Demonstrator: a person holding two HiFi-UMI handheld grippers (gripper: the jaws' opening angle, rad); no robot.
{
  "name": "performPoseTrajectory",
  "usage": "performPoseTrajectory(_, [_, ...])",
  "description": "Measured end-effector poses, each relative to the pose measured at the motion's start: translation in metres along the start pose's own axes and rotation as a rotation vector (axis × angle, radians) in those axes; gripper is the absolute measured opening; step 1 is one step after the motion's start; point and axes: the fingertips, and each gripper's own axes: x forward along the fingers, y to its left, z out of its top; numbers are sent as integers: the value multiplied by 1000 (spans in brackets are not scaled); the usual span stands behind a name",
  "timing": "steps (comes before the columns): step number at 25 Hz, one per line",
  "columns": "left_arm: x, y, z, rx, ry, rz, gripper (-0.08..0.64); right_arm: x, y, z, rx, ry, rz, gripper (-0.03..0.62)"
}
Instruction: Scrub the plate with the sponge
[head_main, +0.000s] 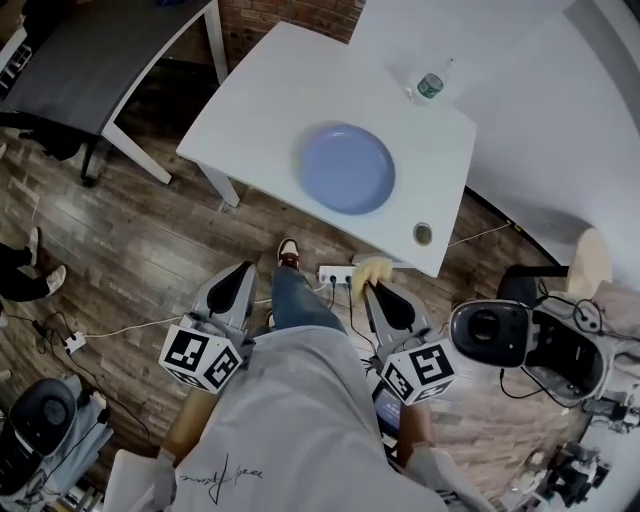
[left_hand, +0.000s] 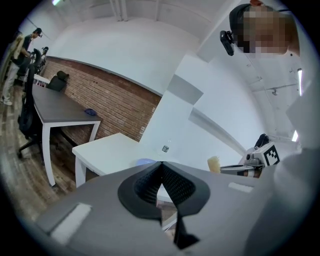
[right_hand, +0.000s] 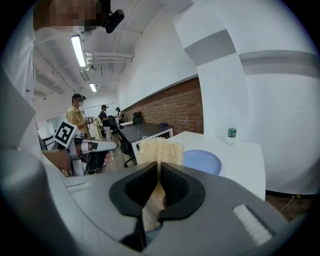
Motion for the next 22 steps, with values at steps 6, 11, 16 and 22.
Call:
performPoseTrajectory(6, [46, 21, 30, 57, 25, -23, 14, 32, -32, 21, 35, -24, -43, 28])
performPoseTrajectory(11, [104, 35, 51, 84, 52, -30, 14, 66, -66, 32, 16, 15, -29, 28])
performPoseTrajectory(16, [161, 42, 57, 111, 94, -48, 14, 99, -106, 42, 28, 42, -26, 28])
performPoseTrajectory(22, [205, 67, 38, 136, 203, -9, 14, 139, -136, 42, 63, 69, 16, 28])
